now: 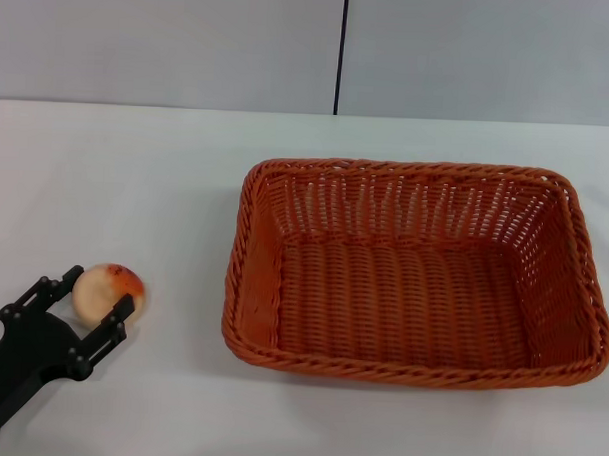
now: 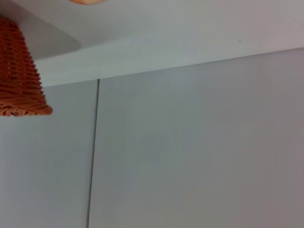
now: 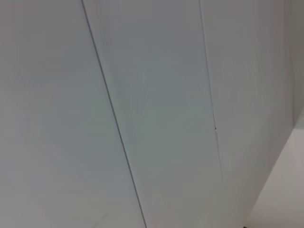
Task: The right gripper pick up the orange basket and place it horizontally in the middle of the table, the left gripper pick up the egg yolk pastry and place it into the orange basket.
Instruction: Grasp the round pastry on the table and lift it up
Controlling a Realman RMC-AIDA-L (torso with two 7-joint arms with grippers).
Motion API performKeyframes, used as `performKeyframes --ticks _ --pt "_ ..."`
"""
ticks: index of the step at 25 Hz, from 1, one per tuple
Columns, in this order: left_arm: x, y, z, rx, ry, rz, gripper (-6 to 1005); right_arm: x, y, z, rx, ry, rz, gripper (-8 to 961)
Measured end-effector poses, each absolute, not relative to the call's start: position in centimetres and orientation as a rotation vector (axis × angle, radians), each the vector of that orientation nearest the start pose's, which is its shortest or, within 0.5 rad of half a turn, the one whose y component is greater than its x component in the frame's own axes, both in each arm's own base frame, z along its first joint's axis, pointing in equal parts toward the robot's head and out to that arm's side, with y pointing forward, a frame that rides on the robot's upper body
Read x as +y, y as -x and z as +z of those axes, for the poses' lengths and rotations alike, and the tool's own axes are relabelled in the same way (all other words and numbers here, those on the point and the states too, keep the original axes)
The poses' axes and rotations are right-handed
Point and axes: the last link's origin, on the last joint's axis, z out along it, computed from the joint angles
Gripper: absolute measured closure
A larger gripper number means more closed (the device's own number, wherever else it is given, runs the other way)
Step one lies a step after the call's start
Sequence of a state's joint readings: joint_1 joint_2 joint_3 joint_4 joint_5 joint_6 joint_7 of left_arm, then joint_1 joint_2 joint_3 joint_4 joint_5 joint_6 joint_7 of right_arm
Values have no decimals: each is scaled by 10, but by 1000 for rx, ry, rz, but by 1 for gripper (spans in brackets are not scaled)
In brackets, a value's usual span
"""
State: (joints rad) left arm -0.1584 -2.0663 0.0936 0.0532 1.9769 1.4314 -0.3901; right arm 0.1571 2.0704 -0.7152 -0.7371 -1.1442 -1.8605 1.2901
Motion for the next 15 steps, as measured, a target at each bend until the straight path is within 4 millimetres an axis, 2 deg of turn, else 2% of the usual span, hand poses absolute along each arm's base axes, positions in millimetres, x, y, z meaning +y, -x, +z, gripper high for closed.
performKeyframes --ticks 2,7,12,15 --pt "188 378 -41 -593 2060 -639 221 245 -283 108 370 2022 1469 464" --pt "186 379 -41 -577 2062 -628 448 248 -282 110 364 2018 1469 463" --pt "187 378 -40 -576 2055 -635 589 249 -282 109 368 2017 1475 463" --pt "187 375 -36 -562 2039 -676 614 249 -283 109 371 2014 1475 463"
